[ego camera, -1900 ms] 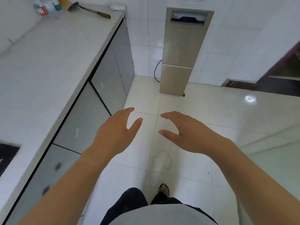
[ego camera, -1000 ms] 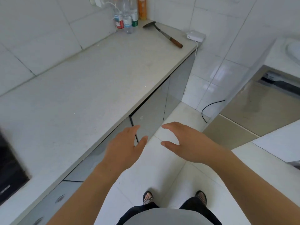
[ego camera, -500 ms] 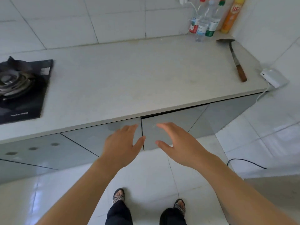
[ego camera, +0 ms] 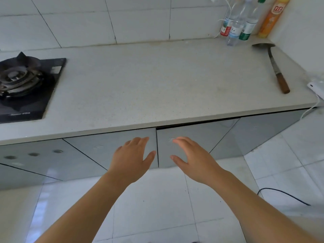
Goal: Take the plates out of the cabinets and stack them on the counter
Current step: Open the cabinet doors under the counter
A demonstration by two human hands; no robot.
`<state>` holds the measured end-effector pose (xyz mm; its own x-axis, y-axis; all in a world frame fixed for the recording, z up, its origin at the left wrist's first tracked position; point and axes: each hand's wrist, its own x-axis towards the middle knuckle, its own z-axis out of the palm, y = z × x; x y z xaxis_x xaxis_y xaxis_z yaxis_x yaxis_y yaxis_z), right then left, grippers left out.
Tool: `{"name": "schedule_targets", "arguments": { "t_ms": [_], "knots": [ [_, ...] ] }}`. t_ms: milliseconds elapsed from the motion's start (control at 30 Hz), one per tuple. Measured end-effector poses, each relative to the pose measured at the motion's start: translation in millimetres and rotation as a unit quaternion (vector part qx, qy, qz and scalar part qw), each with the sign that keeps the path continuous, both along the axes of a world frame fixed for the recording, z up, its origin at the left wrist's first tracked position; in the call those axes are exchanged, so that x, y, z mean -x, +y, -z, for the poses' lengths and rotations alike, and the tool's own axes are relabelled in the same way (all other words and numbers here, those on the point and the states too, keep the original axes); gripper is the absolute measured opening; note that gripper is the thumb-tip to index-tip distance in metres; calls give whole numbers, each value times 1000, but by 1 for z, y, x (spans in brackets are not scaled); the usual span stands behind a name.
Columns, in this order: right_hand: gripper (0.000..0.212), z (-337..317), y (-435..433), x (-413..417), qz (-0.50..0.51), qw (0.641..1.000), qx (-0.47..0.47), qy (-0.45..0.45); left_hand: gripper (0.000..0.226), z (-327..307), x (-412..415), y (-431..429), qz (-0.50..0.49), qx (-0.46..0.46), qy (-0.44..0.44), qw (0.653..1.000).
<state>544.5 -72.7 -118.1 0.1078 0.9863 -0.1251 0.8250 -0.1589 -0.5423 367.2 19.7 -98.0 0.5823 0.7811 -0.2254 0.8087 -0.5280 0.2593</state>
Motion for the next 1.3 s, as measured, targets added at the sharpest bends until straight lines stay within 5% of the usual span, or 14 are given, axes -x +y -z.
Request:
{"name": "schedule_targets", "arguments": {
  "t_ms": [567, 800, 1300],
  "knots": [
    [50, 240, 105, -45, -20, 954, -274, -122, 66, 249, -44, 74, 50, -263, -30, 963],
    [48, 263, 119, -50, -8, 893, -418, -168, 68, 269, -49, 85, 35, -372, -80, 924],
    [59, 270, 142, -37, 91, 862, -418, -270, 72, 275, -37, 111, 27, -411, -80, 908]
  ]
}}
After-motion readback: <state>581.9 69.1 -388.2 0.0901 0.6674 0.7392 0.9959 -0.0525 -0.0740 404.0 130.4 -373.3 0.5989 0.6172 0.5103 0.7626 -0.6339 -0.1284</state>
